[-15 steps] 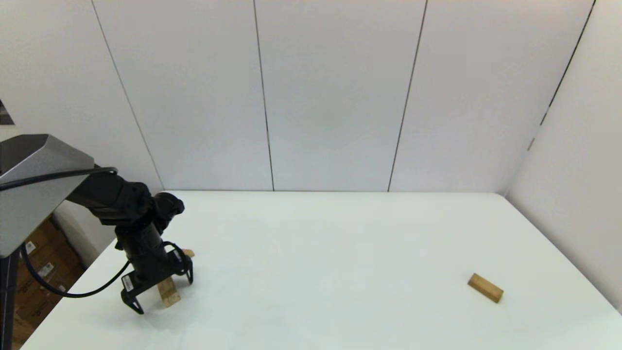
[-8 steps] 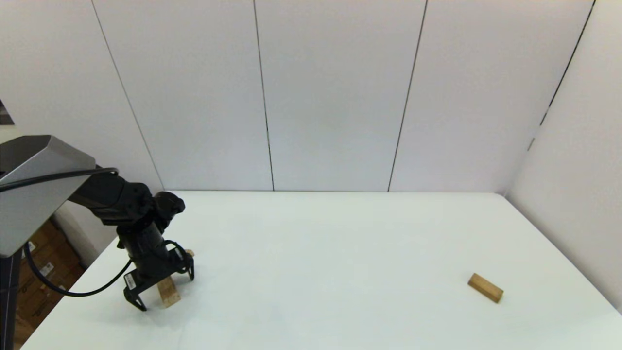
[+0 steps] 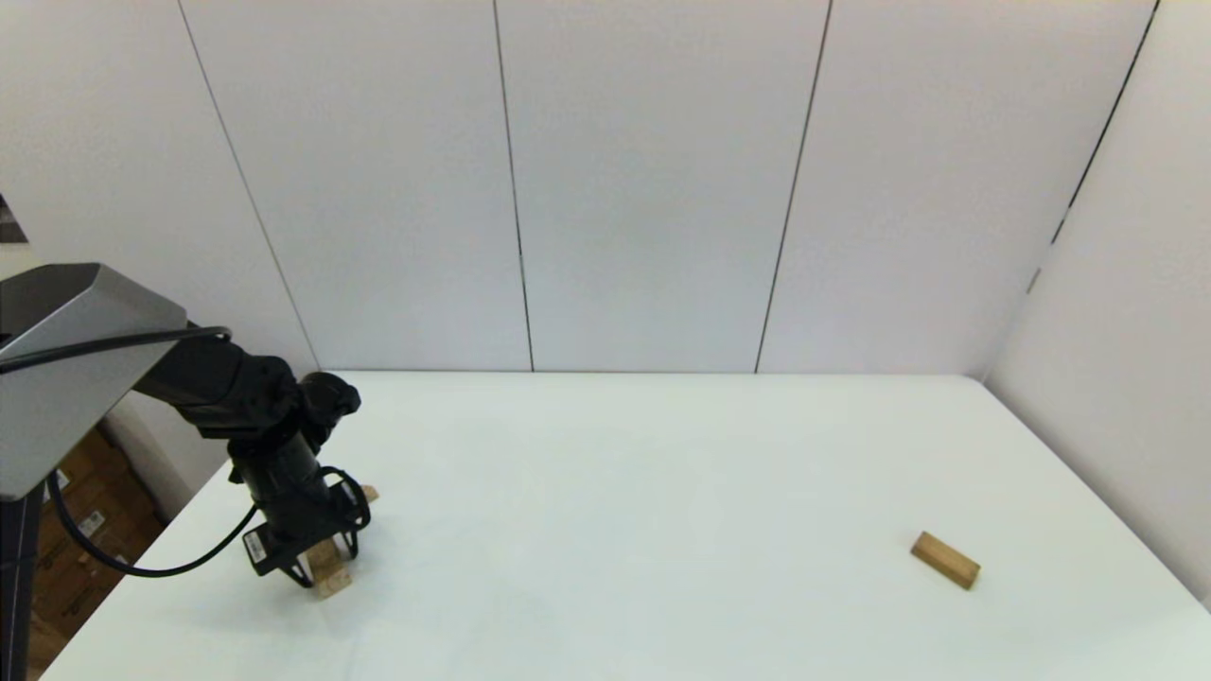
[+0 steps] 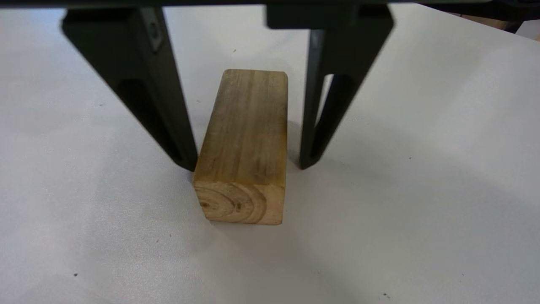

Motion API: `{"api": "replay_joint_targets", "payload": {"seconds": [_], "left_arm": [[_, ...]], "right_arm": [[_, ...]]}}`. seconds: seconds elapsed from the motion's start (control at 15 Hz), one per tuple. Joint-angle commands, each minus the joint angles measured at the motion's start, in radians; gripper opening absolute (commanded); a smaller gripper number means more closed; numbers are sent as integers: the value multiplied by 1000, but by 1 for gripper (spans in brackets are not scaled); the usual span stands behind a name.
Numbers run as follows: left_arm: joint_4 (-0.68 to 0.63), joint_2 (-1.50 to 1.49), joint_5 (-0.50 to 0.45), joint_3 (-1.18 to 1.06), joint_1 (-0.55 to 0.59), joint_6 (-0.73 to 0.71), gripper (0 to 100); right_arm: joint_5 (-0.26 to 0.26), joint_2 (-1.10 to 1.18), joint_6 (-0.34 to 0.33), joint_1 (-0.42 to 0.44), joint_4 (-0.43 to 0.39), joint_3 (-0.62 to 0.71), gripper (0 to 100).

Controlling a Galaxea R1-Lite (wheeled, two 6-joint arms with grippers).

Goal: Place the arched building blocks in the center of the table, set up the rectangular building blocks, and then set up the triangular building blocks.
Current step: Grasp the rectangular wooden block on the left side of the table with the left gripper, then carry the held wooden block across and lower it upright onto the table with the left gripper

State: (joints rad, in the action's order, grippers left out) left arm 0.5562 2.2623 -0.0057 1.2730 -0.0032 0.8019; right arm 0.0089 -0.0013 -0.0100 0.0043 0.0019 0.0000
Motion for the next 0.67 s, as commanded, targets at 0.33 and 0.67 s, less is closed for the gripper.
{"api": "replay_joint_targets", "payload": {"seconds": [0.33,0.67], "left_arm": [[10,-104,1,2,-20,-47,0],[93,-277,-43,-3,-61,-365,0]], "right_arm": [[0,0,-1,0,1,2,100],[0,0,-1,0,0,2,100]]}}
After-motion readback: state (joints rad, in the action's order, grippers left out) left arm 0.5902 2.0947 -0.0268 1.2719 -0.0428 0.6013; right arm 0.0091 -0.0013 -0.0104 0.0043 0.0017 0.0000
